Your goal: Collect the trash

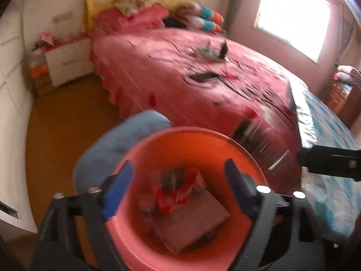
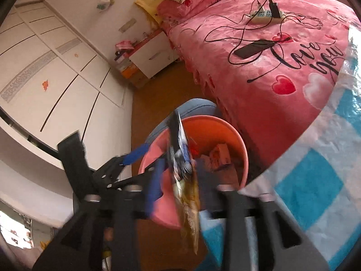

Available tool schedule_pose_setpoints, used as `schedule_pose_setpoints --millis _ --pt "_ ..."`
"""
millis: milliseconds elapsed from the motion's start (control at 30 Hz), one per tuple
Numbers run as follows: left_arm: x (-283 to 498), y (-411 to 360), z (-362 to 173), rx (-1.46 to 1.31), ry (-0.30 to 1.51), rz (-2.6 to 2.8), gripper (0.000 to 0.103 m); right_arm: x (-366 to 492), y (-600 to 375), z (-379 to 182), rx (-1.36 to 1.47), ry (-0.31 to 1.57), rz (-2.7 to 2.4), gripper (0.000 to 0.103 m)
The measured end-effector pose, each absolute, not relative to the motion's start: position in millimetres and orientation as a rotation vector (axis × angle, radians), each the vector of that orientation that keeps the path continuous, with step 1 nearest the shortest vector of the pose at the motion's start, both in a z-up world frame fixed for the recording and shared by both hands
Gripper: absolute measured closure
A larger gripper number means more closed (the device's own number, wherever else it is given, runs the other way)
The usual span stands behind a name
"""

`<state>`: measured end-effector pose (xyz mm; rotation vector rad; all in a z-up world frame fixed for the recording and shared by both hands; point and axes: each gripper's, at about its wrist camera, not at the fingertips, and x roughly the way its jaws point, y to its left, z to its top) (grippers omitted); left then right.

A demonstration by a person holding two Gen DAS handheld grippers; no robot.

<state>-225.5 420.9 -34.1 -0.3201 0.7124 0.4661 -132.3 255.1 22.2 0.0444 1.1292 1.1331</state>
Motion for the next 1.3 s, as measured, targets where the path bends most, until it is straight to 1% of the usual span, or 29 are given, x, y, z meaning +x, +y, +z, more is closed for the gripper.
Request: schedule_pose_setpoints --millis 33,100,167,300,367,500,567,833,1133,1300 --pt "-227 422 -32 -0.307 0.695 0.479 0.011 -132 253 23 0.055 1.125 1.127 0.038" --pt "-230 424 -26 -0.289 0.669 0.499 0.007 -129 243 27 0.067 1.105 1.098 0.036" --pt "-229 424 -19 -0.276 0.646 0.514 0.005 -124 231 31 0.072 1.070 1.059 0.028" --pt "-228 414 -6 -0.254 0.604 0.508 0.004 -117 203 42 0.057 0.979 0.979 0.024" --pt "-223 408 -1 -0.259 0.598 0.484 0.004 -116 187 48 0.039 0.924 0.934 0.020" --pt "-214 388 9 -0.246 0.578 0.437 0.004 -121 162 58 -0.025 0.823 0.847 0.018" --pt "-206 375 15 -0.244 0.567 0.405 0.004 -121 148 60 -0.049 0.785 0.798 0.013" --pt "-171 322 36 -0.259 0.542 0.253 0.004 -114 95 62 -0.044 0.732 0.683 0.013" --pt "-140 271 44 -0.275 0.552 0.152 0.004 -105 35 65 -0.004 0.691 0.543 0.013" --pt "-128 246 48 -0.286 0.559 0.113 0.004 -102 9 65 0.023 0.673 0.485 0.010"
